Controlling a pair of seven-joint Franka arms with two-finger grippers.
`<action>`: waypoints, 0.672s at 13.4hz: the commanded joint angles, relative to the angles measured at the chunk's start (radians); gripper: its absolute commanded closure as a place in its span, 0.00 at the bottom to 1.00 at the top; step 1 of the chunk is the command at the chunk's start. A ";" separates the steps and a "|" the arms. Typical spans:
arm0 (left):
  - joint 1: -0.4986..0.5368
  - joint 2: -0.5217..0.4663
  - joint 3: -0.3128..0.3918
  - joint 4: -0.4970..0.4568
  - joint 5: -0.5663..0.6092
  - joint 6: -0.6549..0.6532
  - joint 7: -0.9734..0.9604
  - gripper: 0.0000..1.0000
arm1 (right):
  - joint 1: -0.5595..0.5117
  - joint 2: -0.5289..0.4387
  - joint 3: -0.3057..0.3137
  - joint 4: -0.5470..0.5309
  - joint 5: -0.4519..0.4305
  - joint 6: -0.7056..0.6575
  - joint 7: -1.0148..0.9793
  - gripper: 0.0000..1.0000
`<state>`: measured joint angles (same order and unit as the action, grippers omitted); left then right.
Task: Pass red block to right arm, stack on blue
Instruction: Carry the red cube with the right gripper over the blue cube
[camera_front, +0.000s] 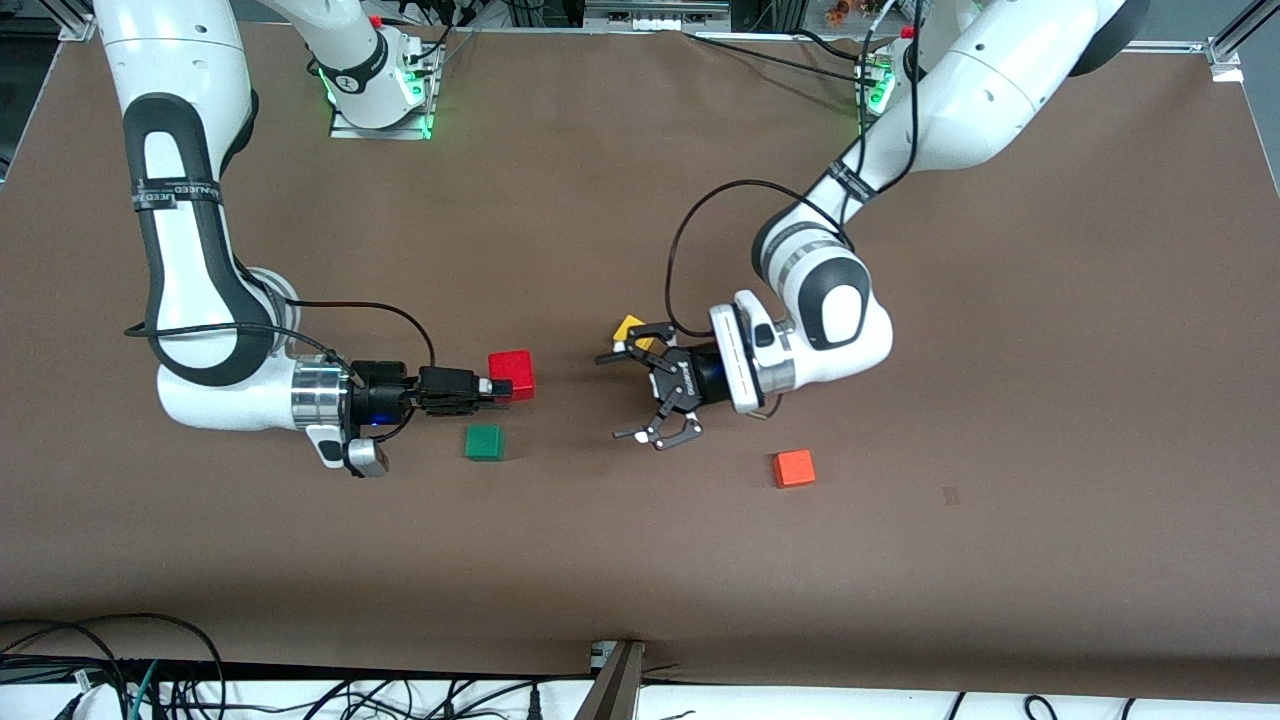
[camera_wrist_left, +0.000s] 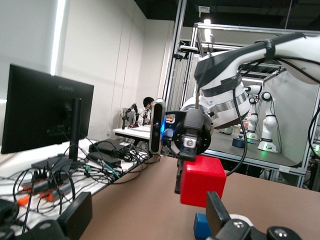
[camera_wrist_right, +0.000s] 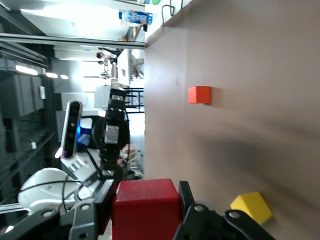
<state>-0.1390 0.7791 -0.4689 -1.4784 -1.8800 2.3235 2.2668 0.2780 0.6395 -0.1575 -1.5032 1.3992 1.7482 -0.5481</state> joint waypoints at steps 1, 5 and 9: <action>0.012 -0.011 0.004 -0.005 0.096 -0.047 -0.151 0.00 | 0.001 -0.009 -0.043 0.038 -0.148 -0.010 -0.004 0.93; 0.114 -0.009 0.007 -0.017 0.313 -0.157 -0.320 0.00 | 0.004 -0.009 -0.095 0.092 -0.527 -0.001 -0.004 0.93; 0.216 -0.011 0.007 -0.022 0.545 -0.269 -0.476 0.00 | 0.010 -0.009 -0.105 0.090 -0.852 0.034 0.014 0.95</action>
<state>0.0483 0.7811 -0.4551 -1.4883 -1.4146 2.0900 1.8595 0.2780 0.6366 -0.2572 -1.4172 0.6494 1.7712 -0.5481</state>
